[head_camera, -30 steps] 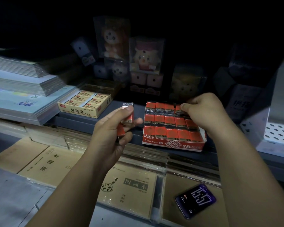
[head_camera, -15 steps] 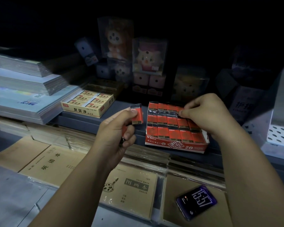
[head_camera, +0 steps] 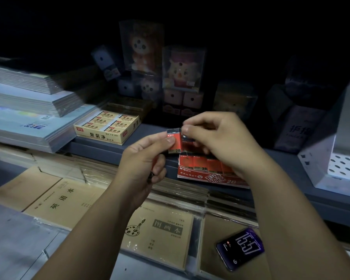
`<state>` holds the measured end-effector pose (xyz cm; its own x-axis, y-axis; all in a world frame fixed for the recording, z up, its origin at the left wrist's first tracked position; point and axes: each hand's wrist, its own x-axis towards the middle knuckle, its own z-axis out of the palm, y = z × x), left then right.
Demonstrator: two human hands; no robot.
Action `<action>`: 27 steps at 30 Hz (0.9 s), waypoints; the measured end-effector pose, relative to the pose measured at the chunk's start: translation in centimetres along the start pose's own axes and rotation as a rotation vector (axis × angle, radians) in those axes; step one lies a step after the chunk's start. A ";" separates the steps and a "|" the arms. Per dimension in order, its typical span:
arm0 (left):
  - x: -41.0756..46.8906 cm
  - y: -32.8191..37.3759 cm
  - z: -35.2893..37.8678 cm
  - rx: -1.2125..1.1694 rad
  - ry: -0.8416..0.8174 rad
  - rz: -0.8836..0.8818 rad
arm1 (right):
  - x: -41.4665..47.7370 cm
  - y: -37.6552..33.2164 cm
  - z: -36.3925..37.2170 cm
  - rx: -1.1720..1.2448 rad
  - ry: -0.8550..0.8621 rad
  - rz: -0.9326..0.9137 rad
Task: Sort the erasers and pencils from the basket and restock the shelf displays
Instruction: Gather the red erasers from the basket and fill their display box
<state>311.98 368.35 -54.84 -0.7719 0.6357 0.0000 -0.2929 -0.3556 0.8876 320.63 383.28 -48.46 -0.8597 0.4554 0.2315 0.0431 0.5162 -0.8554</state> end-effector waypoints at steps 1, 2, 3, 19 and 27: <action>0.0 0.0 0.0 -0.003 0.001 0.006 | -0.1 -0.2 0.4 0.027 -0.042 -0.005; 0.0 0.0 0.0 -0.003 0.002 0.009 | -0.2 -0.2 0.8 0.042 -0.058 -0.012; 0.0 0.1 0.0 0.001 0.004 0.012 | -0.2 -0.2 1.0 0.050 -0.056 -0.018; -0.8 0.9 0.9 -0.122 0.174 -0.128 | 0.4 3.3 -4.3 -0.089 0.447 0.162; -1.2 1.3 0.1 -0.420 0.160 -0.152 | 0.0 4.8 -5.0 -0.097 0.444 0.243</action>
<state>312.56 367.20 -53.60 -0.7702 0.6002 -0.2156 -0.5865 -0.5338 0.6092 323.36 389.44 -50.23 -0.5207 0.8237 0.2244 0.2798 0.4130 -0.8667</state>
